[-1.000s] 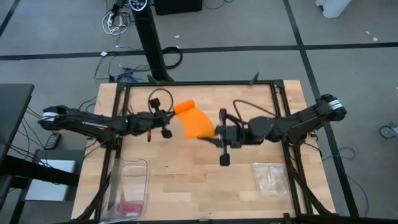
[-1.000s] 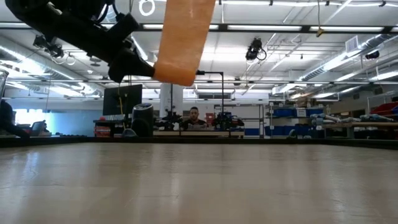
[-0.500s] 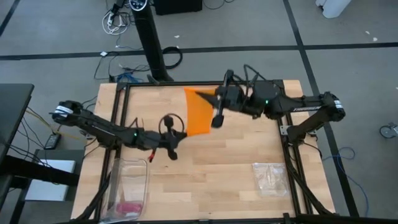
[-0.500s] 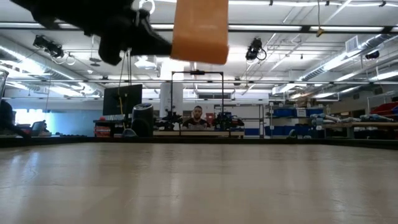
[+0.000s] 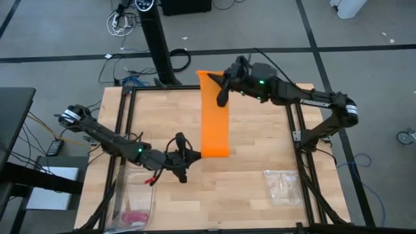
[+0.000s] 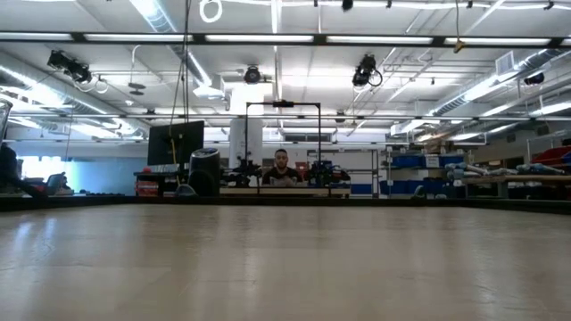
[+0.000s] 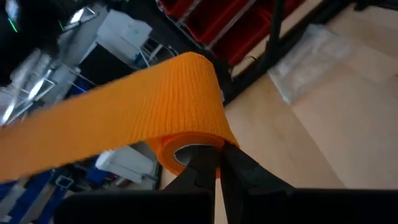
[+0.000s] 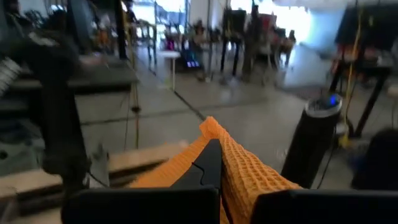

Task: Roll bandage
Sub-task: Roll the orange bandage

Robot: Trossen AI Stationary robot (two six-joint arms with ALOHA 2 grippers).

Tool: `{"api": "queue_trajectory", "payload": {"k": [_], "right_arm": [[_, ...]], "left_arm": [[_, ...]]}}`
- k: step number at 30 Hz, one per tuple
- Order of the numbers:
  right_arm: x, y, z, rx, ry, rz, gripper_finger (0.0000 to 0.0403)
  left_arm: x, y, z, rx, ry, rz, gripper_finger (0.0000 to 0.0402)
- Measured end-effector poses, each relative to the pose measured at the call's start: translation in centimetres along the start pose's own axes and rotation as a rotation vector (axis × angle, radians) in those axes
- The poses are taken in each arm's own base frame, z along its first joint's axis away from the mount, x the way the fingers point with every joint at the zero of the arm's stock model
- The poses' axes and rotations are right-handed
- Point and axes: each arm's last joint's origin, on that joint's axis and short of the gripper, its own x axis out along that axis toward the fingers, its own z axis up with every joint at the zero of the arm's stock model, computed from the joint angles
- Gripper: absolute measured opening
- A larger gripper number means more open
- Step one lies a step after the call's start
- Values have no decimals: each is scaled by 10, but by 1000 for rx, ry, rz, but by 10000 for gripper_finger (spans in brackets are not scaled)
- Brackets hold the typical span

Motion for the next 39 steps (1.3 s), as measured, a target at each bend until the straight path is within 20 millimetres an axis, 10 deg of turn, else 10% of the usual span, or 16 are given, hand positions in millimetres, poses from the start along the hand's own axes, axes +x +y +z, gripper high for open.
{"api": "queue_trajectory", "payload": {"k": [15,28,39], "right_arm": [[63,3,-111,146,364,86,34],[39,-4,-84,122,344,111,174],[-28,-13,-73,-15,528,74,196]], "left_arm": [[-4,9,16,-60,15,88,10],[-6,8,17,-144,38,126,10],[-19,25,16,-222,75,192,10]]}}
